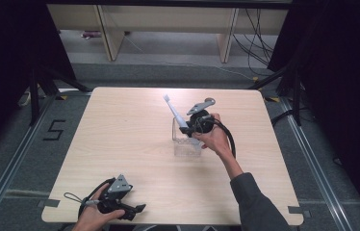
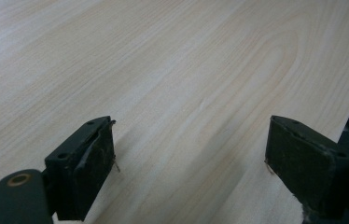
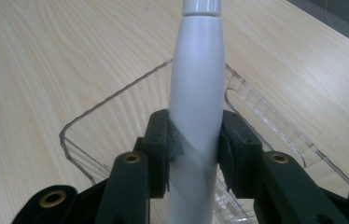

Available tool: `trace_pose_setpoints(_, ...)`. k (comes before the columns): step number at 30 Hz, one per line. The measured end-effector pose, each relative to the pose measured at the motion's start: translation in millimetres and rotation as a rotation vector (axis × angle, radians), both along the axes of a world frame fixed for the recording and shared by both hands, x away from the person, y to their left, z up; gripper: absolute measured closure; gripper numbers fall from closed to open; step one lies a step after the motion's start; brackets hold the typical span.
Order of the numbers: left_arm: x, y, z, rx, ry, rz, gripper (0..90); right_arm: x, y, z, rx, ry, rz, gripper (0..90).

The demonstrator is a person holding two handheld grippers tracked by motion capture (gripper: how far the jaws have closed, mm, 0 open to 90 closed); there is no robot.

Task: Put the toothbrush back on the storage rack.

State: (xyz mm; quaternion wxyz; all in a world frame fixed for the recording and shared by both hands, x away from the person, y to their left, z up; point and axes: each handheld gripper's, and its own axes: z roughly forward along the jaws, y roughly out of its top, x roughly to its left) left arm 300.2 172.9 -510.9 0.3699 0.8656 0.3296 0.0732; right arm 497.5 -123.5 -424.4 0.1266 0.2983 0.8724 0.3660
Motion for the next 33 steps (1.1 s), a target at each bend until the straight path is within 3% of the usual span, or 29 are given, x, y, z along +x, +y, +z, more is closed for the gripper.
trace_pose_setpoints(2,0.7,0.8,0.7,0.013,-0.01,-0.014,15.0,2.3,1.3,-0.7,-0.01,-0.019,0.019,66.2)
trace_pose_setpoints(4,-1.0,-1.1,-0.1,-0.017,0.003,0.006,15.0,3.1,3.0,-0.5,-0.023,-0.023,0.022,66.2)
trace_pose_setpoints(5,0.1,0.2,0.1,0.005,-0.003,0.001,15.0,3.4,3.6,-0.1,-0.032,-0.026,0.023,66.2)
trace_pose_setpoints(7,-0.1,0.1,0.1,0.003,-0.003,0.001,15.0,2.3,5.9,1.3,-0.056,0.004,0.013,66.2)
trace_pose_setpoints(9,-0.8,-0.9,0.3,-0.014,-0.003,-0.003,15.0,2.0,7.4,0.6,-0.065,0.001,0.006,66.1)
trace_pose_setpoints(12,-0.7,-0.8,0.3,-0.014,-0.003,-0.003,15.0,1.6,8.9,0.6,-0.074,0.045,0.0,66.1)
trace_pose_setpoints(13,-0.8,-0.8,0.4,-0.014,-0.003,-0.004,15.0,2.1,9.4,-0.5,-0.071,0.033,-0.005,66.1)
trace_pose_setpoints(16,-0.7,-0.8,0.5,-0.014,-0.003,-0.004,15.0,2.7,8.7,-0.3,-0.083,0.062,-0.015,66.1)
trace_pose_setpoints(22,-0.7,-0.9,0.4,-0.013,-0.004,-0.005,15.0,4.1,9.9,-3.7,-0.094,0.069,-0.021,66.0)
trace_pose_setpoints(23,-0.7,-0.8,0.5,-0.013,-0.004,-0.005,15.0,3.2,10.3,-3.5,-0.085,0.093,-0.023,66.0)
trace_pose_setpoints(25,-0.7,-0.8,0.5,-0.013,-0.005,-0.005,15.0,5.4,10.1,-4.5,-0.092,0.079,0.003,65.9)
trace_pose_setpoints(27,-0.7,-0.7,0.6,-0.013,-0.004,-0.006,15.0,2.9,11.7,-4.2,-0.095,0.116,-0.041,65.8)
trace_pose_setpoints(29,-0.8,-0.7,0.5,-0.013,-0.004,-0.005,15.0,4.1,11.7,-5.3,-0.097,0.107,-0.023,65.6)
trace_pose_setpoints(30,-0.8,-0.8,0.5,-0.014,-0.003,-0.004,15.0,6.0,12.1,-6.8,-0.101,0.08,-0.006,65.2)
trace_pose_setpoints(32,-0.7,-0.7,0.5,-0.012,-0.005,-0.007,15.0,5.5,11.5,-5.6,-0.096,0.104,-0.011,64.3)
trace_pose_setpoints(33,-0.8,-0.8,0.6,-0.012,-0.005,-0.007,15.0,4.3,11.3,-4.5,-0.097,0.108,-0.041,63.7)
